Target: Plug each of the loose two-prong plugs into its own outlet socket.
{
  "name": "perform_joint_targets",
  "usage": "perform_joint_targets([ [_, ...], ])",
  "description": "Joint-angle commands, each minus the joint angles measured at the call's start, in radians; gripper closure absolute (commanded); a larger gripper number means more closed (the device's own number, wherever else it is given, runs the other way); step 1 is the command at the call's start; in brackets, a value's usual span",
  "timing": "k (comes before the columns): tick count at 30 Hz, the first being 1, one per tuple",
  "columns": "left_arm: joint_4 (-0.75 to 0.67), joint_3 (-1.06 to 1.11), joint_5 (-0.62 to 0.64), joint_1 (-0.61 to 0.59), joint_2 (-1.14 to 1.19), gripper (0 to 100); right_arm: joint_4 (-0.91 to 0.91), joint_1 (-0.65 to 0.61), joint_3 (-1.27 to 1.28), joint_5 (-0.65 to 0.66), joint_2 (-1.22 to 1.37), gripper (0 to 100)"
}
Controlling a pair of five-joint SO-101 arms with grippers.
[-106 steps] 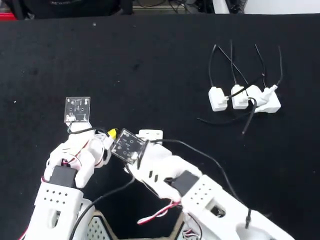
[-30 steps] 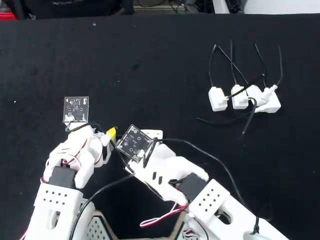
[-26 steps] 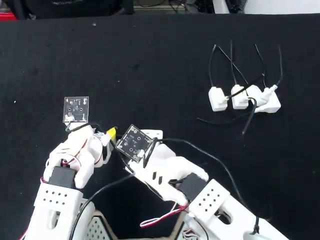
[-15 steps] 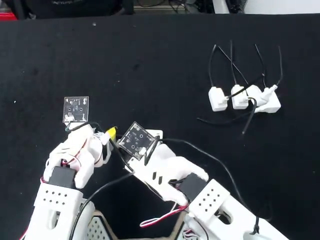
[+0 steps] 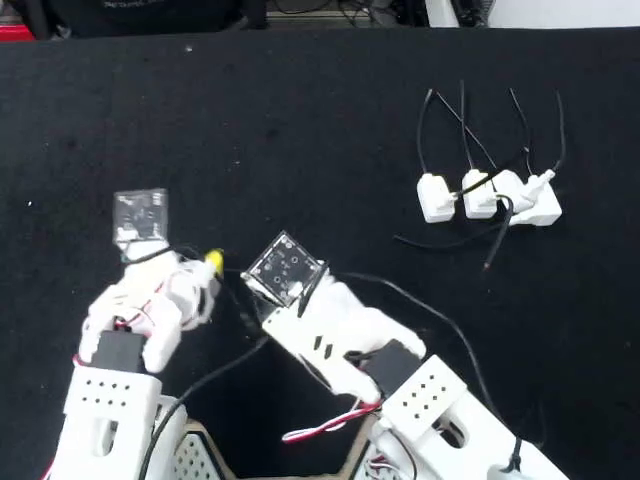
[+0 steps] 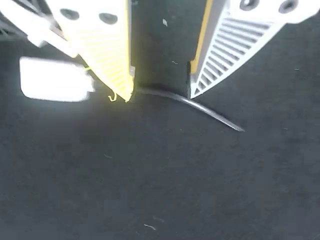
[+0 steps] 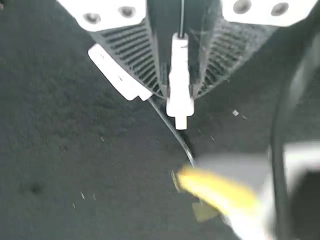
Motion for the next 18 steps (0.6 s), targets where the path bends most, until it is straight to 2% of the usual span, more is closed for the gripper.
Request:
perform_joint_targets([
  [1, -0.011, -0.096, 0.003, -0.108, -0.014, 82, 0.061, 0.055, -0.059, -0.009, -0.025, 98.8],
  [7, -0.008, -0.093, -0.002, -0.145, -0.002, 82, 0.098, 0.155, -0.105, -0.011, 0.001, 98.8],
  [11, -0.009, -0.101, -0.002, -0.142, 0.032, 81, 0.206, 0.169, -0.252, -0.038, 0.147, 98.8],
  [14, -0.025, -0.143, -0.003, -0.142, 0.164, 81, 0.255, 0.164, -0.348, -0.1, 0.282, 98.8],
  [18, -0.048, -0.275, -0.003, -0.14, 0.47, 81, 0.265, 0.164, -0.392, -0.101, 0.415, 98.8],
])
